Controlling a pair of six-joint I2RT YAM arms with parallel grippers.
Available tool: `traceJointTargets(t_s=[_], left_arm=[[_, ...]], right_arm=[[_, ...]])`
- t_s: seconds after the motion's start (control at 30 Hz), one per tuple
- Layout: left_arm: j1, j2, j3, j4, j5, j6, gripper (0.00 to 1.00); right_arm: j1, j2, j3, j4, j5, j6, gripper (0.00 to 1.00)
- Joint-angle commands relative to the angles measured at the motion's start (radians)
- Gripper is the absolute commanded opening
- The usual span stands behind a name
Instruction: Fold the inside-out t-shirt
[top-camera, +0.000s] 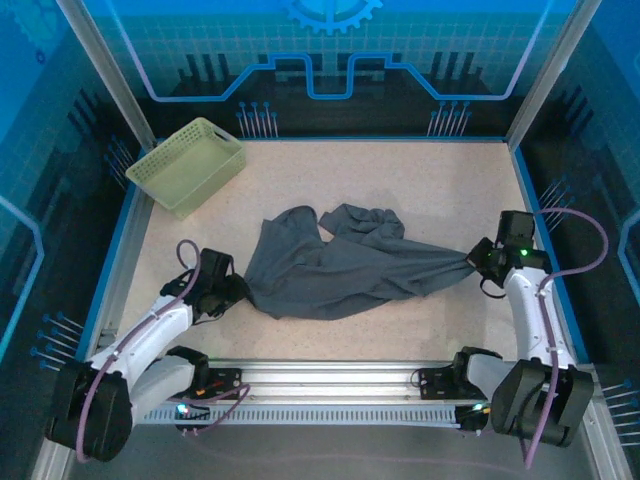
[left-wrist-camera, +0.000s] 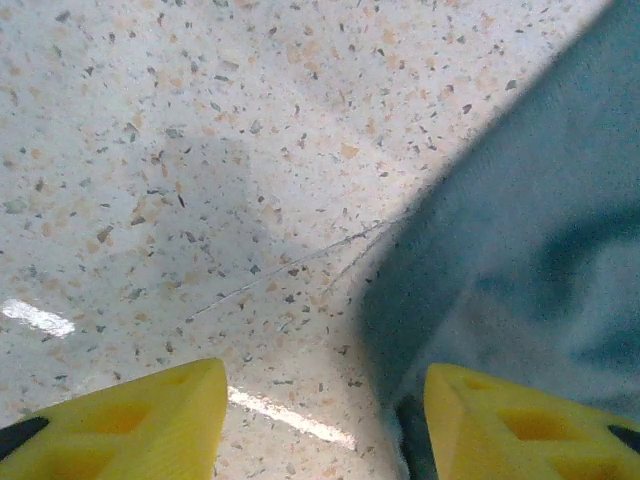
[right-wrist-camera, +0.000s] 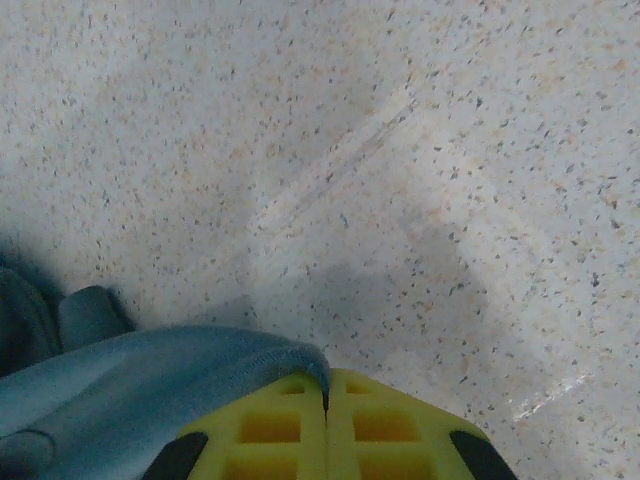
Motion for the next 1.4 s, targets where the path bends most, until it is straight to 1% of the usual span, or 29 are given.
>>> traceJointTargets(t_s=[0.0, 0.1, 0.17, 0.3, 0.4, 0.5, 0.53, 0.67, 0.87, 1.07, 1.17, 1.23, 1.33, 1.37], left_arm=[[0.007, 0.051, 0.014, 0.057, 0.029, 0.022, 0.49], [-0.001, 0.087, 0.031, 0.077, 0.069, 0.028, 0.43], [-0.03, 0.085, 0.043, 0.055, 0.061, 0.022, 0.42], [-0.112, 0.07, 0.052, -0.012, 0.035, -0.033, 0.45], [-0.149, 0.07, 0.039, -0.028, 0.004, -0.059, 0.44], [-0.151, 0.076, 0.023, -0.01, 0.0, -0.066, 0.44], [-0.151, 0.081, 0.023, -0.009, 0.0, -0.066, 0.43], [-0.151, 0.109, 0.026, 0.001, 0.002, -0.064, 0.34], [-0.152, 0.147, 0.023, 0.02, 0.006, -0.056, 0.24], [-0.152, 0.152, 0.026, 0.029, -0.001, -0.053, 0.13], [-0.149, 0.136, 0.042, 0.016, -0.031, -0.036, 0.07], [-0.142, 0.111, 0.054, 0.011, -0.04, -0.018, 0.01], [-0.133, 0.031, 0.087, -0.015, -0.063, 0.015, 0.0], [-0.128, -0.013, 0.106, -0.029, -0.077, 0.029, 0.0]], right_arm=[[-0.02, 0.015, 0.028, -0.007, -0.051, -0.024, 0.0], [-0.021, 0.017, 0.023, -0.001, -0.063, -0.02, 0.0], [-0.021, 0.017, 0.018, 0.001, -0.066, -0.021, 0.0], [-0.021, 0.017, 0.011, 0.006, -0.077, -0.026, 0.0], [-0.02, 0.017, 0.006, 0.009, -0.08, -0.025, 0.0], [-0.021, 0.02, 0.006, 0.012, -0.085, -0.027, 0.0], [-0.021, 0.021, 0.008, 0.01, -0.084, -0.027, 0.0], [-0.02, 0.02, 0.01, 0.009, -0.079, -0.03, 0.0], [-0.019, 0.013, 0.007, 0.011, -0.087, -0.024, 0.0], [-0.02, 0.011, 0.021, 0.001, -0.085, -0.026, 0.0], [-0.02, 0.005, 0.034, -0.008, -0.079, -0.027, 0.0], [-0.022, 0.0, 0.046, -0.014, -0.079, -0.03, 0.0], [-0.026, -0.005, 0.066, -0.035, -0.086, -0.035, 0.0], [-0.03, -0.007, 0.102, -0.045, -0.087, -0.037, 0.0]])
